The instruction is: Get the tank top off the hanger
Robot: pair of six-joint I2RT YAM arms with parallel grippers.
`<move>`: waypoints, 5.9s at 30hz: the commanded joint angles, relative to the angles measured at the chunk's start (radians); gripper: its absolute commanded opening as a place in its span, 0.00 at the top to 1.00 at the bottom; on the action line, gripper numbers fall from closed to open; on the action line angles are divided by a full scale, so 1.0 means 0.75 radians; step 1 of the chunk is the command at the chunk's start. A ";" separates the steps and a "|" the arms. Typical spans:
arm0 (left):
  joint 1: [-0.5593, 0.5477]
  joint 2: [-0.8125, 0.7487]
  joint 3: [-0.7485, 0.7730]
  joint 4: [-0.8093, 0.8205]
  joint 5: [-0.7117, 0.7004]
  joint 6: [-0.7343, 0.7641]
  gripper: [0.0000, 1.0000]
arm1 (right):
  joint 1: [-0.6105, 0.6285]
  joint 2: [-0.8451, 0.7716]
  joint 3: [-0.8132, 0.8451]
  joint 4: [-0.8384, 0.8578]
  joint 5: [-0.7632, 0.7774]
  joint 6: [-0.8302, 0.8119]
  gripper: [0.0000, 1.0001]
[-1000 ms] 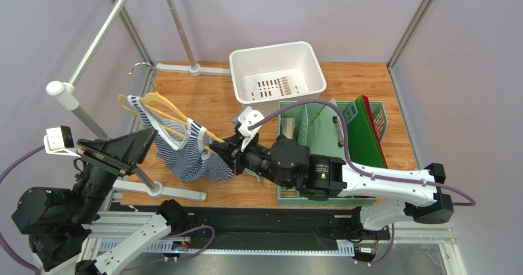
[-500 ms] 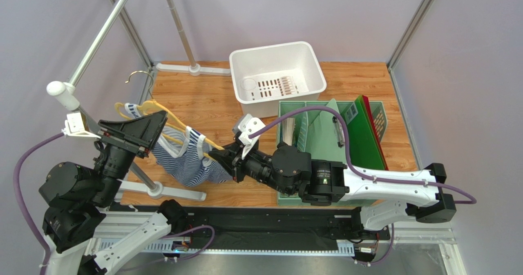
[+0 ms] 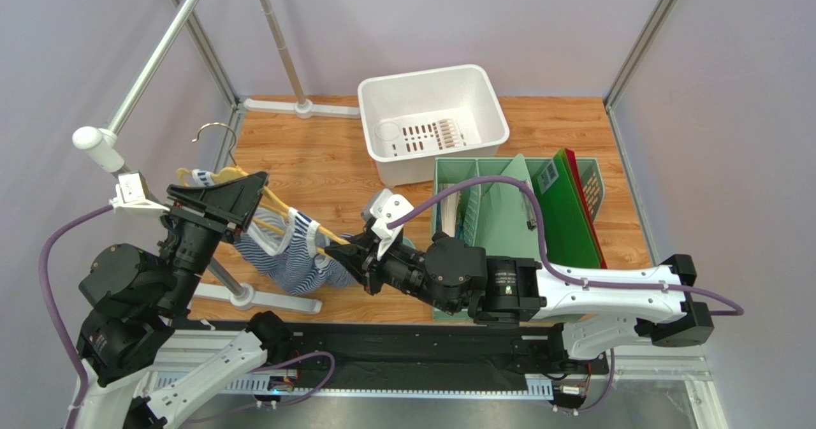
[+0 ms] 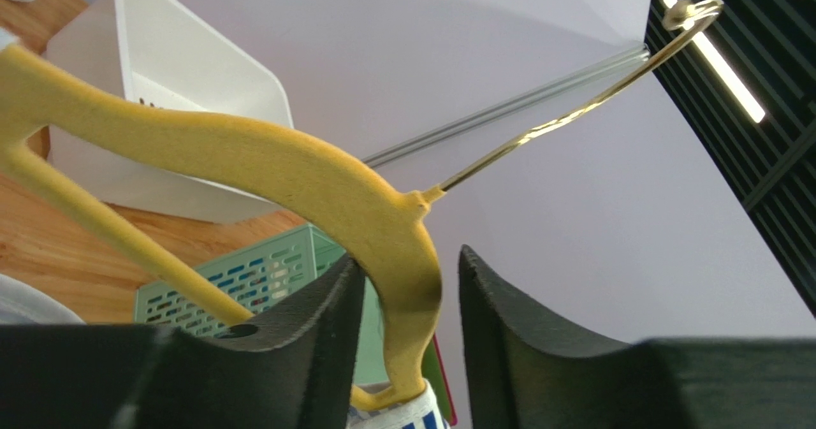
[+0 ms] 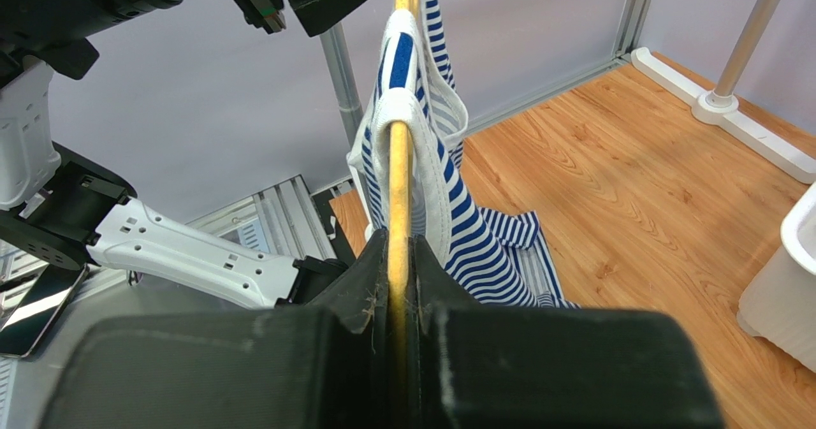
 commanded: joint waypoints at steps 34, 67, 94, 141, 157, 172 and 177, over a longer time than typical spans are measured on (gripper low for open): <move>0.000 -0.015 0.069 -0.027 0.583 0.035 1.00 | -0.432 -0.126 0.405 -0.796 -1.054 -0.215 0.18; 0.000 -0.039 0.012 -0.007 0.633 -0.010 1.00 | -0.528 0.345 0.622 -0.553 -1.918 -0.244 0.52; 0.000 -0.043 0.010 0.062 -0.032 0.209 1.00 | -0.479 0.067 0.450 -0.610 -1.053 -0.121 1.00; 0.000 0.030 0.102 0.175 0.027 0.167 1.00 | -0.358 -0.134 -0.360 0.011 -0.742 0.216 1.00; 0.000 0.114 0.162 -0.003 0.638 0.132 1.00 | -0.647 0.406 0.216 -0.119 -1.054 0.239 1.00; 0.000 0.130 0.188 -0.068 0.733 0.164 1.00 | -0.768 0.505 0.397 -0.542 -1.355 0.098 0.30; 0.000 0.155 0.221 -0.074 0.749 0.148 1.00 | -0.768 0.358 0.358 -0.671 -1.374 0.024 0.20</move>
